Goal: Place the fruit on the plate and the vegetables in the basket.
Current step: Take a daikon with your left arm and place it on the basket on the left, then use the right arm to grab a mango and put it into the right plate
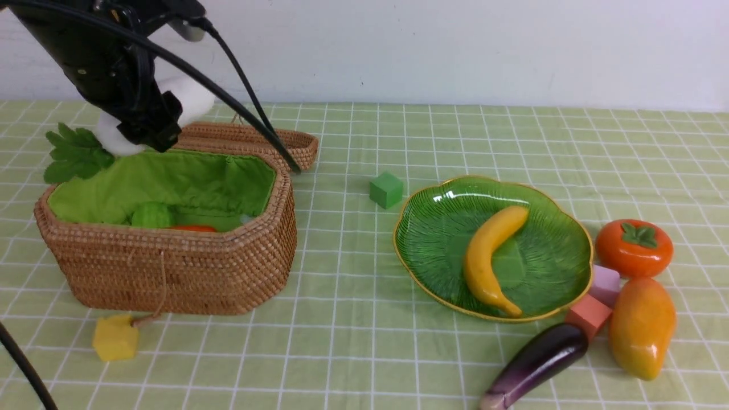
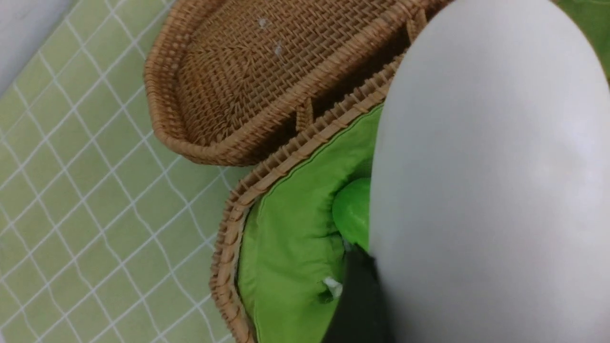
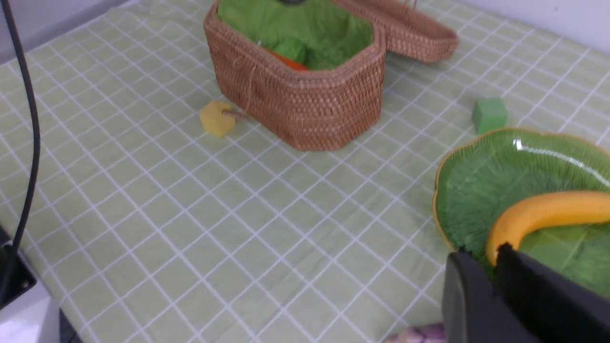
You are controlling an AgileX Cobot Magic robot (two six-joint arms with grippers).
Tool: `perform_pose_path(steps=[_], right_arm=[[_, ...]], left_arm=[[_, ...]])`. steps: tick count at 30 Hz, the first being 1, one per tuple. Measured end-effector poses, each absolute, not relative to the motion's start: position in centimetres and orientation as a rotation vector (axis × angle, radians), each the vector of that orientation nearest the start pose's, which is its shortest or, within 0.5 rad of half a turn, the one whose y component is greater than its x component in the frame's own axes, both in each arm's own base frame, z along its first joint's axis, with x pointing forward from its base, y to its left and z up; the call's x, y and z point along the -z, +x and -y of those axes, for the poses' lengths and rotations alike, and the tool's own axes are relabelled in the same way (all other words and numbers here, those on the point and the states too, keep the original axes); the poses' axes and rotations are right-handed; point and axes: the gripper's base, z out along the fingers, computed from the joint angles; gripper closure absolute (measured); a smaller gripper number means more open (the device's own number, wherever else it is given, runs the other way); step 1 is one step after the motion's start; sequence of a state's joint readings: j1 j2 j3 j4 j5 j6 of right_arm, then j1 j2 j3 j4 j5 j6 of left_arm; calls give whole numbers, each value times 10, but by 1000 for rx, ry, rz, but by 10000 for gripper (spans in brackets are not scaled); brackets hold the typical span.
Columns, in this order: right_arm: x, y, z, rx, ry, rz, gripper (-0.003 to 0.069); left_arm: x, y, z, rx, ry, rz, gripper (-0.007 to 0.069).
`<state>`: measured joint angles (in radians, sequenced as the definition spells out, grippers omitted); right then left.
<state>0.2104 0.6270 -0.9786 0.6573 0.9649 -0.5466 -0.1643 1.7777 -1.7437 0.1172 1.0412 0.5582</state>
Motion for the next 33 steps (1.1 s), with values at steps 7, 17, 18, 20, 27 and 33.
perform_pose_path(steps=[7, 17, 18, 20, 27, 33], right_arm=[[-428, 72, -68, -614, -694, -1683, 564], [-437, 68, -73, -662, -746, -1544, 553], [-437, 68, -73, -665, -747, -1541, 553], [-438, 68, -73, -663, -749, -1538, 553], [-442, 74, -74, -690, -720, -1606, 553], [-441, 103, -73, -669, -661, -1928, 553]], left_arm=[[-340, 399, 57, -298, 963, -2403, 76], [-343, 396, 57, -283, 925, -2421, 32], [-345, 394, 57, -273, 916, -2426, 46], [-355, 387, 59, -220, 866, -2420, 104], [-438, 315, 90, -4, 719, -2216, 573], [-470, 231, 111, 172, 725, -2178, 638]])
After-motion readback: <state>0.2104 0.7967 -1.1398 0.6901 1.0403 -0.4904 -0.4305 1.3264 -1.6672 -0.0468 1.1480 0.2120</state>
